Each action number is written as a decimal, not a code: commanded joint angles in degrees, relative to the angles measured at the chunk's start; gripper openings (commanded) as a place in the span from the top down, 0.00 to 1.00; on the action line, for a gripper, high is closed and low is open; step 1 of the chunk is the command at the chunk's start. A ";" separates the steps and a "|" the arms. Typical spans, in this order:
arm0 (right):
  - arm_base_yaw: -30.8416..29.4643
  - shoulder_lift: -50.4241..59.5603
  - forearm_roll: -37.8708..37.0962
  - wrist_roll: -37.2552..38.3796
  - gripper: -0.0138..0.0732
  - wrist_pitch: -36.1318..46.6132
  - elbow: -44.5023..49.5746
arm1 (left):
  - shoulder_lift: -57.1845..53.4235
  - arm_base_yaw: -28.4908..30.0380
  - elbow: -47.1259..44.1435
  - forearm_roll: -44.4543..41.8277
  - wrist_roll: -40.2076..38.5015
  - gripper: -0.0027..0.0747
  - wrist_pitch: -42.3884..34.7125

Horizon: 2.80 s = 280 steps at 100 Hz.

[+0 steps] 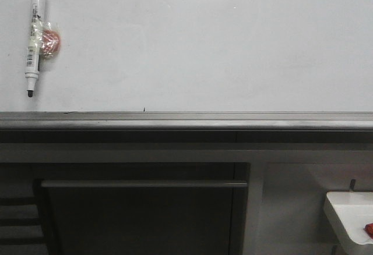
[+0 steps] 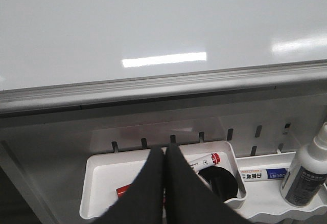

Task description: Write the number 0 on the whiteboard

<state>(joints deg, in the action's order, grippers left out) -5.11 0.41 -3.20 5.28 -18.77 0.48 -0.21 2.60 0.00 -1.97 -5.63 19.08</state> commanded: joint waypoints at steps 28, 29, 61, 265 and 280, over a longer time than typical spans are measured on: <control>-0.36 1.20 -0.30 -0.35 0.91 1.45 1.27 | -1.47 0.02 -0.64 -0.02 -0.39 0.99 -3.04; -0.36 1.20 -0.30 -0.35 0.91 1.45 1.27 | -1.47 0.02 -0.64 -0.02 -0.39 0.99 -3.04; -0.36 1.20 -0.30 -0.35 0.91 1.45 1.27 | -1.47 0.02 -0.64 -0.02 -0.39 0.99 -3.04; 7.39 -17.43 4.83 1.43 0.90 1.54 -20.23 | 28.31 -0.90 21.96 3.34 1.21 0.38 -24.53; 7.39 -17.43 4.83 0.94 0.90 1.02 -20.01 | 35.06 -6.12 22.17 1.97 1.21 0.38 -29.25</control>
<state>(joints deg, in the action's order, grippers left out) 2.10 -16.15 2.26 7.38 -21.66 -18.03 30.99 -0.39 20.00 0.69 -4.29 -2.60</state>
